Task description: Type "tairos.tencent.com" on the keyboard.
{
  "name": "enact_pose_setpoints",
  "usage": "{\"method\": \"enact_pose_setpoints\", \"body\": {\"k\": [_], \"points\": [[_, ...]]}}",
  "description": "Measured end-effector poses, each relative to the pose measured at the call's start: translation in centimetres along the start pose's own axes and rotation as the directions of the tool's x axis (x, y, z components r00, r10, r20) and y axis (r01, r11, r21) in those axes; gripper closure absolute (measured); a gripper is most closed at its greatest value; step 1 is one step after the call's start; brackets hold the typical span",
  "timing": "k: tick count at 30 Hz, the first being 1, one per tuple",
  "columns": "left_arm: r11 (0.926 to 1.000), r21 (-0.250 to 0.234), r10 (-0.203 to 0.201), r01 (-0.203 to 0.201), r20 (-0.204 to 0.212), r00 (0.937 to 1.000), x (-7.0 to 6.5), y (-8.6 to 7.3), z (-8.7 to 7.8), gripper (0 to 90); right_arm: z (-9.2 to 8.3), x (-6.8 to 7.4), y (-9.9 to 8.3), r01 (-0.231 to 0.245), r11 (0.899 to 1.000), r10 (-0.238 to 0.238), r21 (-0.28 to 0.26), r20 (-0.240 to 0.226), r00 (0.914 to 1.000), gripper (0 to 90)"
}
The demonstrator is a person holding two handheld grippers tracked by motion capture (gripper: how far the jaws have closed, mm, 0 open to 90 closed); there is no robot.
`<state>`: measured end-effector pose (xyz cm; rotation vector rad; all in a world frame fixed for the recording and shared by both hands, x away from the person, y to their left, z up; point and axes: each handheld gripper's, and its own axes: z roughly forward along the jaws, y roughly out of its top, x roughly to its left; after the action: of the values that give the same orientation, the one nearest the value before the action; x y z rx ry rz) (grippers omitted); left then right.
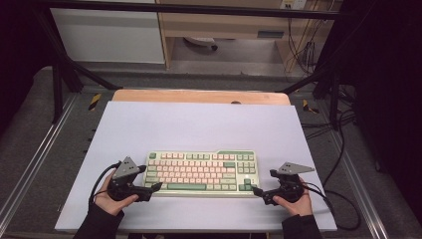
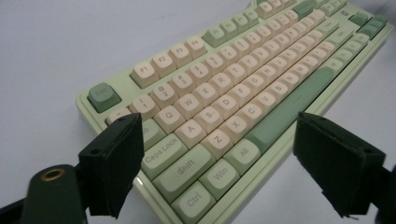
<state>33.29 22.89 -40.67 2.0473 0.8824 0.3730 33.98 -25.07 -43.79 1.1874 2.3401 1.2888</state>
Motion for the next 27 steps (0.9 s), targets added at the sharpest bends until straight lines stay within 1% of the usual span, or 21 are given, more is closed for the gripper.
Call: {"method": "enact_pose_setpoints", "body": {"k": [4, 5, 7, 8, 9, 10, 12, 15, 16, 19, 20, 22, 25, 27], "points": [[1.0, -0.005, -0.004, 0.004, -0.008, 1.0, -0.1, 0.4, 0.3, 23.1, 0.0, 0.0, 0.0, 0.004, 1.0, -0.004, 0.002, 0.001, 1.0, 0.6], [1.0, -0.004, -0.003, 0.003, -0.007, 1.0, -0.1, 0.5, 0.4, 23.1, 0.0, 0.0, 0.0, 0.004, 1.0, -0.004, 0.002, 0.001, 1.0, 0.6], [1.0, -0.002, -0.006, 0.006, -0.003, 1.0, -0.2, 0.8, 0.7, 27.4, 0.0, 0.0, 0.0, 0.003, 1.0, -0.003, 0.002, 0.0, 1.0, 0.7], [1.0, -0.002, -0.009, 0.009, -0.003, 1.0, -0.2, 0.9, 0.8, 27.4, 0.0, 0.0, 0.0, 0.003, 1.0, -0.003, 0.002, 0.0, 1.0, 0.7], [0.9999, -0.002, -0.011, 0.011, 0.001, 0.9999, -0.3, 1.0, 0.9, 31.0, 0.1, 0.0, 0.0, 0.005, 1.0, -0.005, 0.009, -0.001, 1.0, 0.7], [0.9999, -0.002, -0.014, 0.014, 0.006, 0.9999, -0.3, 1.1, 1.1, 31.0, 0.1, 0.0, 0.0, 0.005, 1.0, -0.005, 0.009, -0.001, 1.0, 0.7], [0.9998, -0.003, -0.019, 0.019, 0.014, 0.9997, -0.3, 1.3, 1.3, 33.9, 0.1, 0.0, 0.0, 0.007, 1.0, -0.007, 0.009, 0.0, 1.0, 0.7], [0.9998, -0.005, -0.018, 0.018, 0.026, 0.9995, -0.5, 1.6, 1.6, 39.8, 0.0, 0.0, 0.0, 0.003, 1.0, -0.003, 0.008, 0.0, 1.0, 0.7], [0.9999, -0.005, -0.016, 0.016, 0.029, 0.9995, -0.6, 1.7, 1.7, 39.8, 0.0, 0.0, 0.0, 0.003, 1.0, -0.003, 0.008, 0.0, 1.0, 0.7], [0.9999, -0.004, -0.016, 0.016, 0.034, 0.9993, -0.8, 2.0, 2.1, 44.2, 0.1, 0.0, 0.0, 0.005, 1.0, -0.005, 0.008, 0.001, 1.0, 0.7], [0.9999, -0.003, -0.015, 0.015, 0.035, 0.9993, -0.9, 2.1, 2.3, 47.3, 0.1, 0.0, 0.0, 0.005, 1.0, -0.005, 0.009, 0.001, 1.0, 0.7], [0.9999, 0.003, -0.012, 0.012, 0.034, 0.9993, -1.1, 2.4, 2.7, 49.1, 0.1, 0.0, 0.0, 0.005, 1.0, -0.005, 0.01, 0.001, 1.0, 0.6], [0.9999, 0.009, -0.014, 0.014, 0.036, 0.9992, -1.2, 2.7, 3.2, 56.5, 0.0, 0.0, 0.0, 0.008, 1.0, -0.008, 0.011, 0.002, 1.0, 0.6], [0.9999, 0.013, -0.009, 0.008, 0.033, 0.9994, -1.4, 2.9, 3.5, 59.7, 0.0, 0.0, 0.0, 0.006, 1.0, -0.006, 0.009, 0.002, 1.0, 0.6]]}}
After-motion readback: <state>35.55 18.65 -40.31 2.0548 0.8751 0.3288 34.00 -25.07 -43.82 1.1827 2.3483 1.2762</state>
